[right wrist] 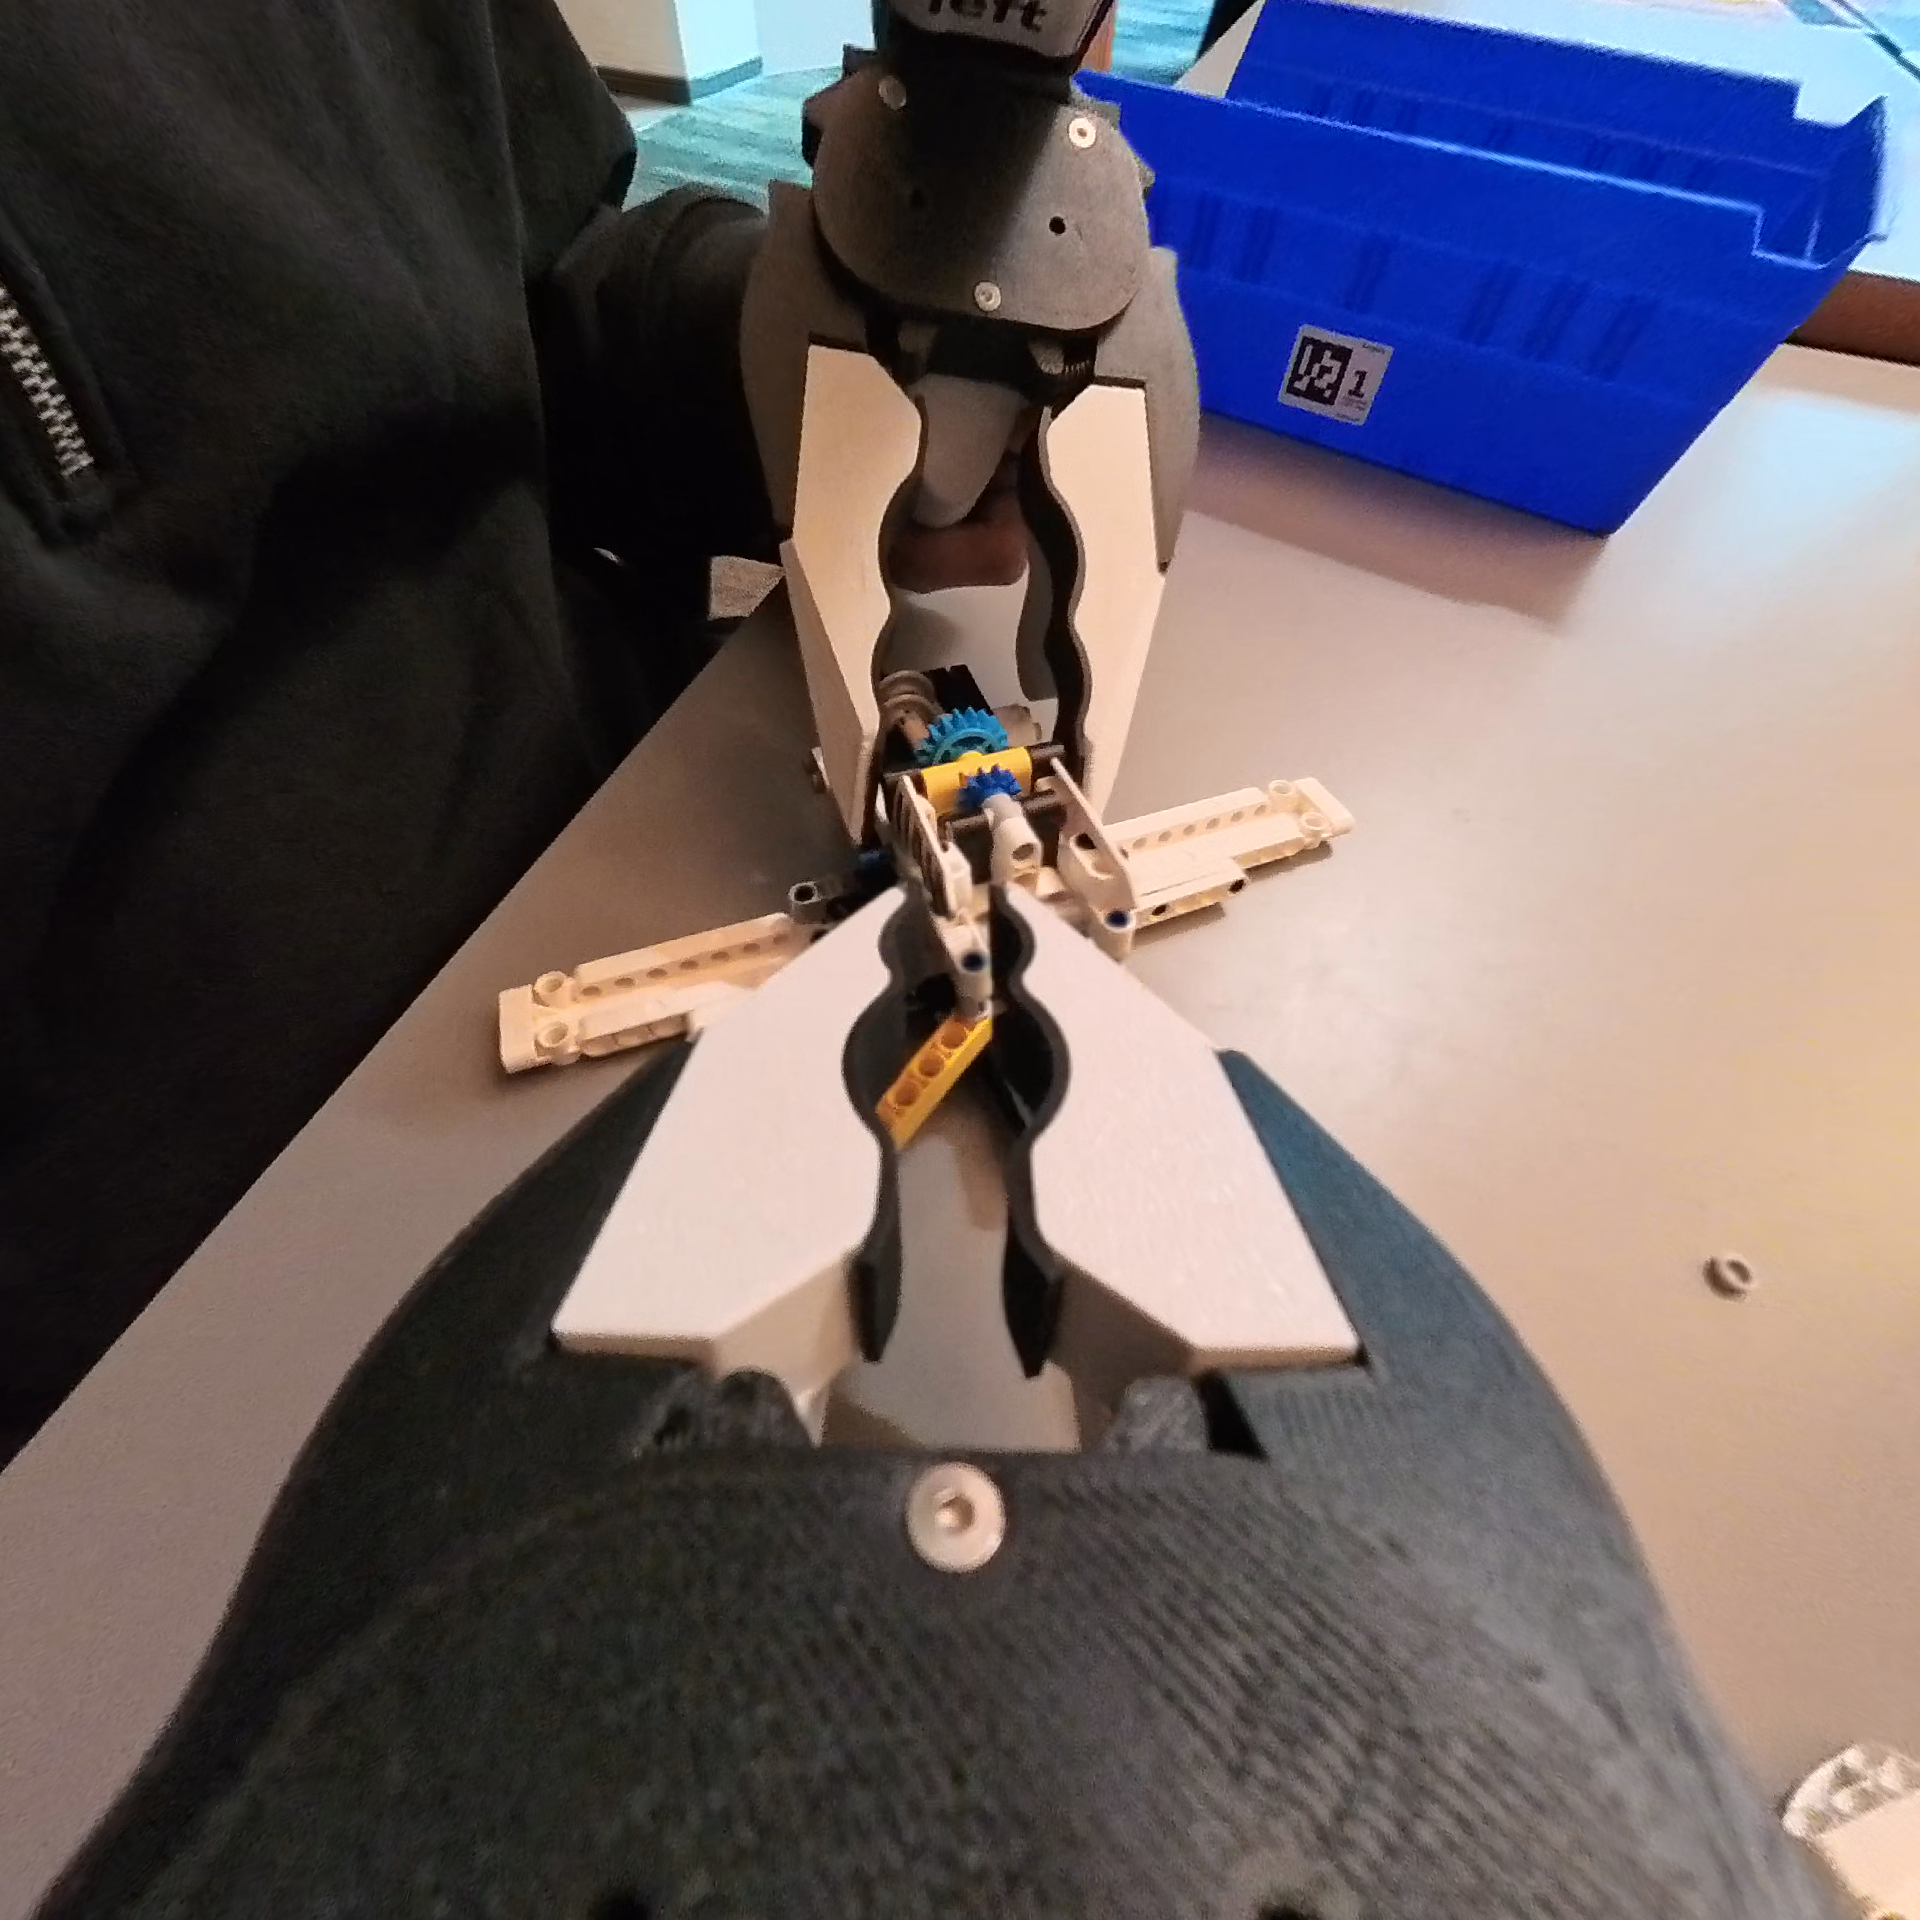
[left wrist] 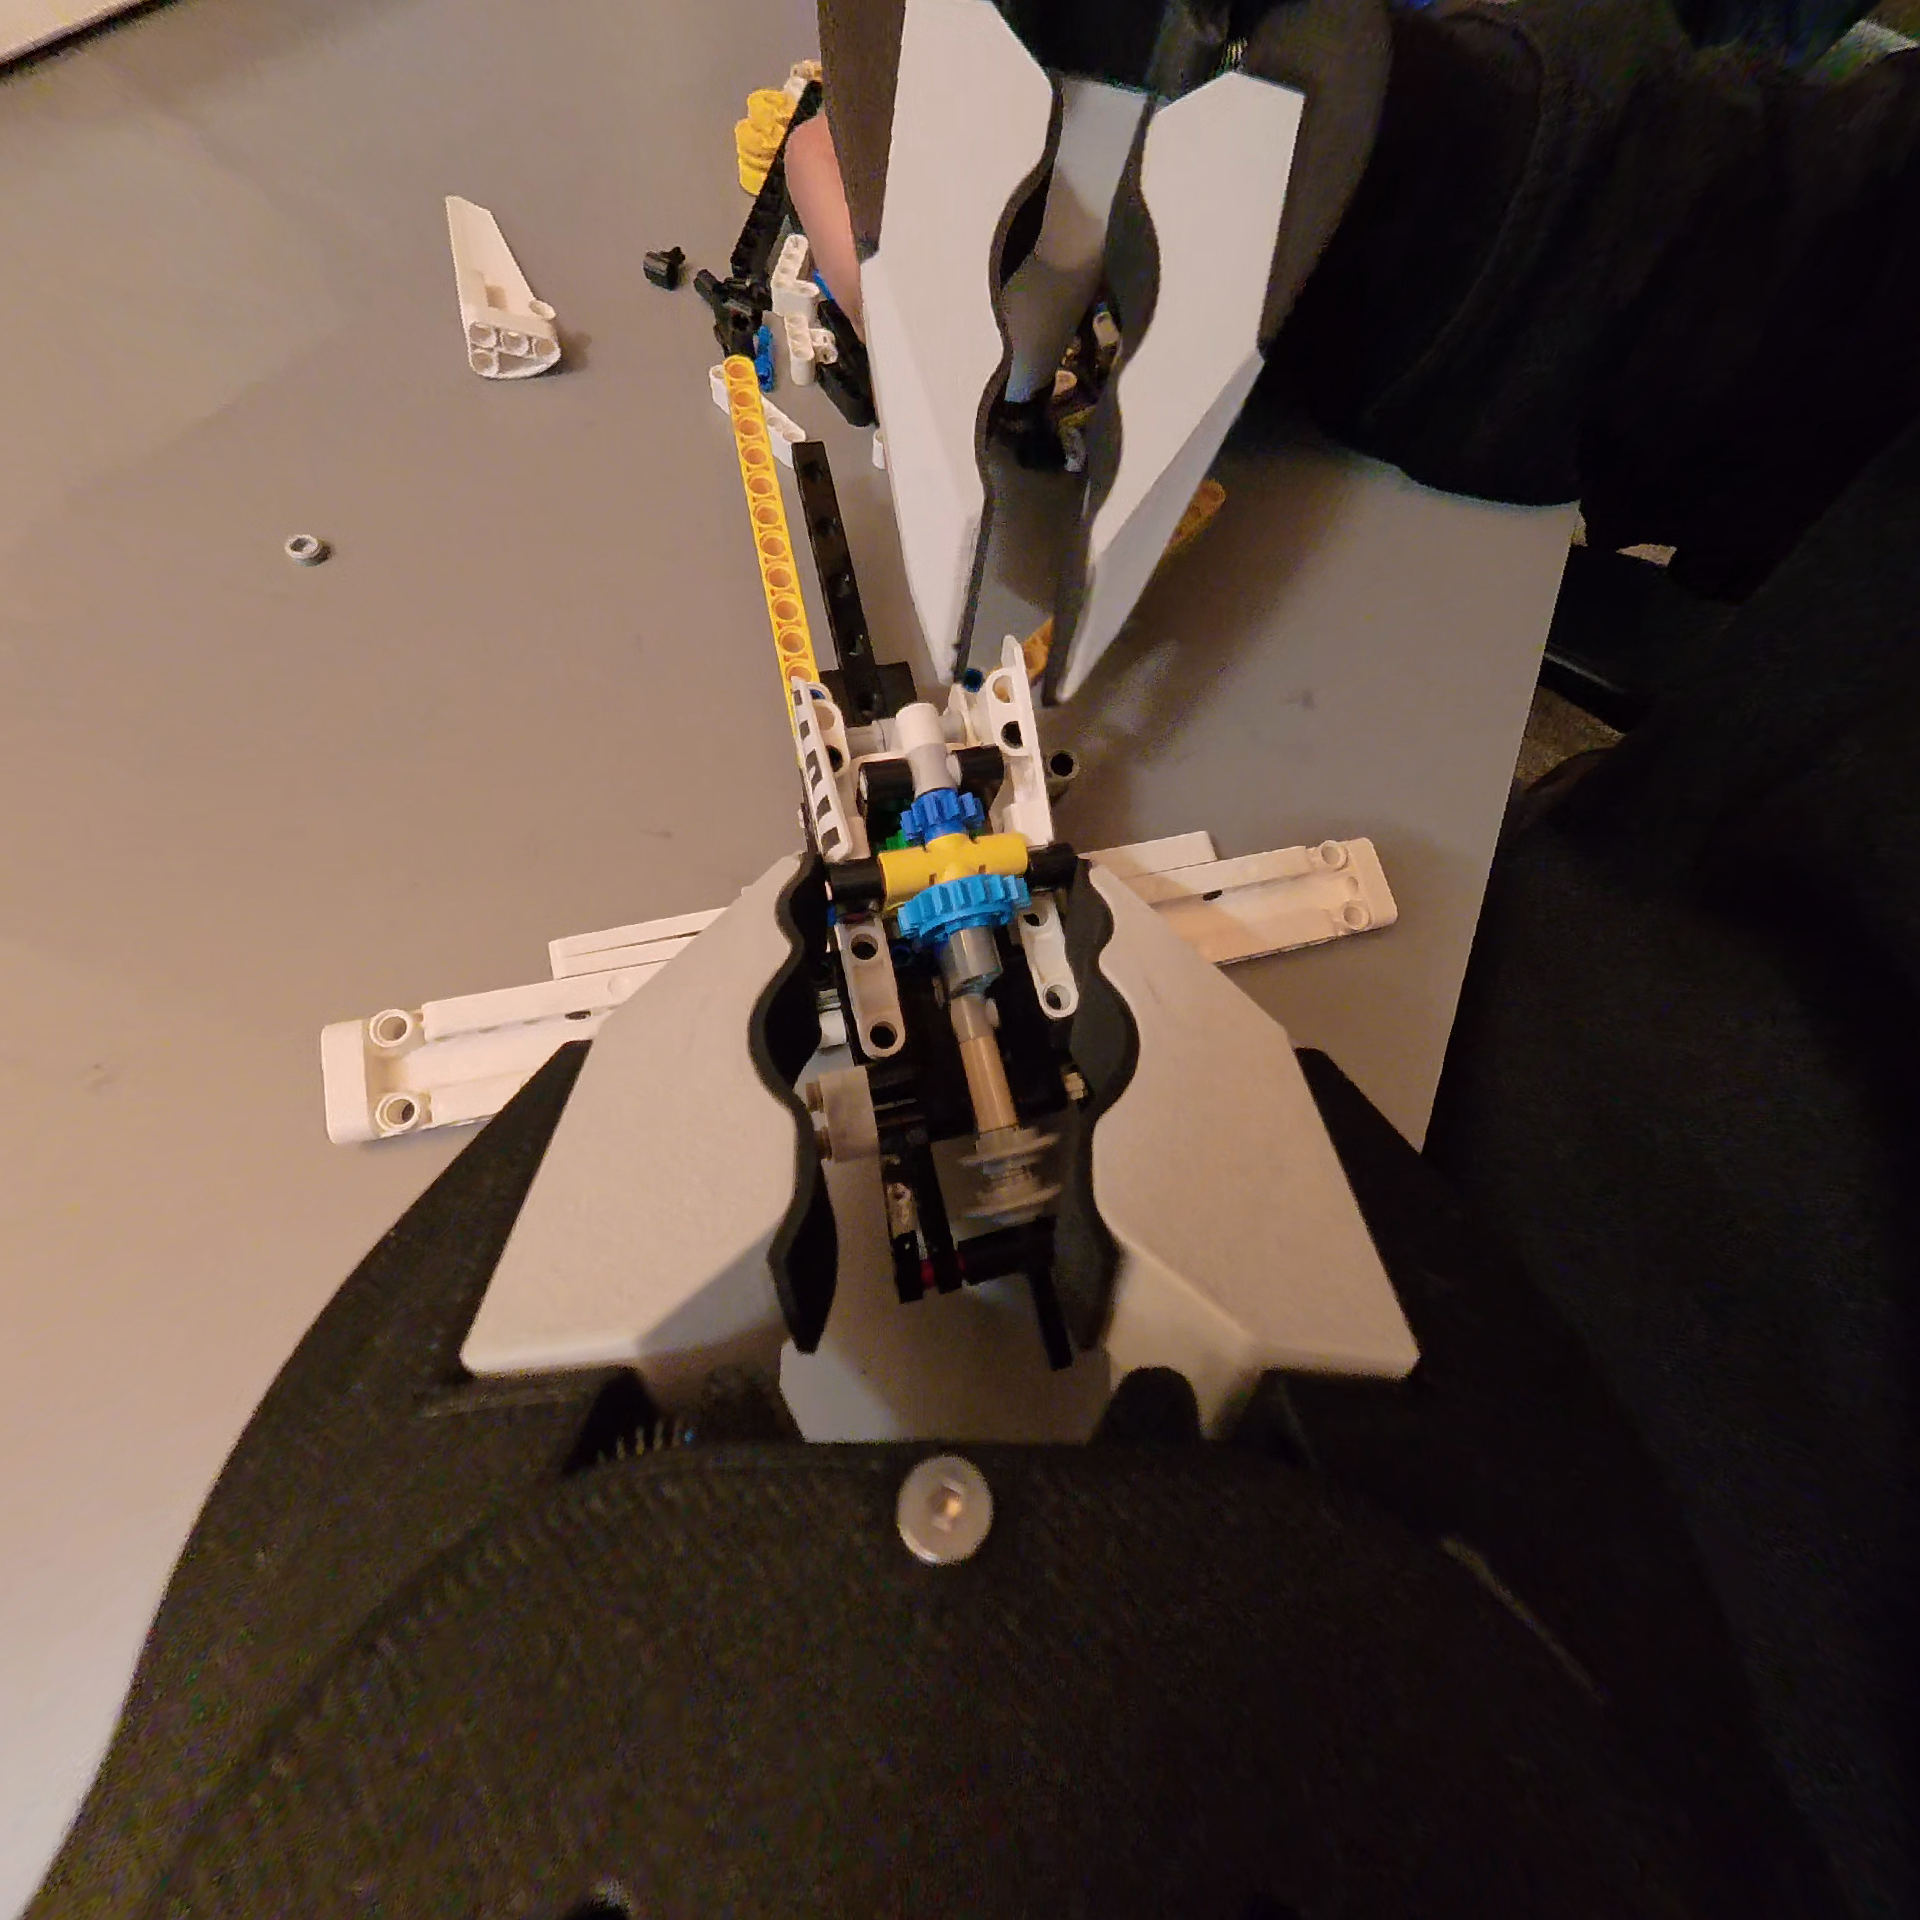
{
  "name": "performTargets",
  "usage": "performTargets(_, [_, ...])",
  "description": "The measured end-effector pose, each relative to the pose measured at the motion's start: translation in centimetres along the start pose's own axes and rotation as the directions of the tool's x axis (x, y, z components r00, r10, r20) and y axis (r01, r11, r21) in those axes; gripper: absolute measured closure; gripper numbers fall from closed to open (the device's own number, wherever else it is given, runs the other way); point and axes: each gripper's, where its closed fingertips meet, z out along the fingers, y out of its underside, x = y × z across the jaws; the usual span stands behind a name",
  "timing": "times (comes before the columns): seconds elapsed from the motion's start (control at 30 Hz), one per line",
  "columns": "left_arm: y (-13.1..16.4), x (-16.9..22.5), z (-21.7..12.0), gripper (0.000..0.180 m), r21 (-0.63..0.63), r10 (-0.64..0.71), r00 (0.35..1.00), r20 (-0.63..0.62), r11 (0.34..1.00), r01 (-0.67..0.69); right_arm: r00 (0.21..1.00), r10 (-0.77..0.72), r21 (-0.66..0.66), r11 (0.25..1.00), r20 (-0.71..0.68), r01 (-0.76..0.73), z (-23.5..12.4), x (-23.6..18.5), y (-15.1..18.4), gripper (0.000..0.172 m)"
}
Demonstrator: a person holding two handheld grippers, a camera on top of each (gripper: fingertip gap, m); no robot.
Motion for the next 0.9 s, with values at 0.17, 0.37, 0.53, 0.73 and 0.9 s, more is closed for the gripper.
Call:
performTargets(0.17, [0.0,0.1,0.1,0.134,0.005,-0.003,1.0,-0.003,1.0,0.003,0.999,-0.051,-0.069,0.996,0.002,0.051,1.0,-0.4,0.0,0.159])
performTargets(0.37, [-0.1,0.3,0.2,0.134,0.008,0.001,1.0,-0.006,1.0,-0.001,0.999,-0.034,-0.073,0.997,0.032,0.037,0.7,-0.6,0.1,0.165])
performTargets(0.53, [-0.2,0.1,0.3,0.134,0.021,-0.012,1.0,-0.009,1.0,0.012,0.999,-0.016,-0.048,0.999,0.035,0.018,0.5,-0.4,0.1,0.165])
performTargets(0.73, [-0.3,0.3,0.5,0.134,0.03,-0.015,1.0,-0.014,0.999,0.015,0.999,0.003,-0.041,0.999,0.052,-0.001,0.2,-0.4,0.2,0.165])
performTargets(0.9, [-0.3,0.2,0.5,0.134,0.032,-0.017,1.0,-0.01,0.999,0.017,0.997,0.037,-0.032,0.999,0.061,-0.035,0.0,-0.4,0.2,0.165])
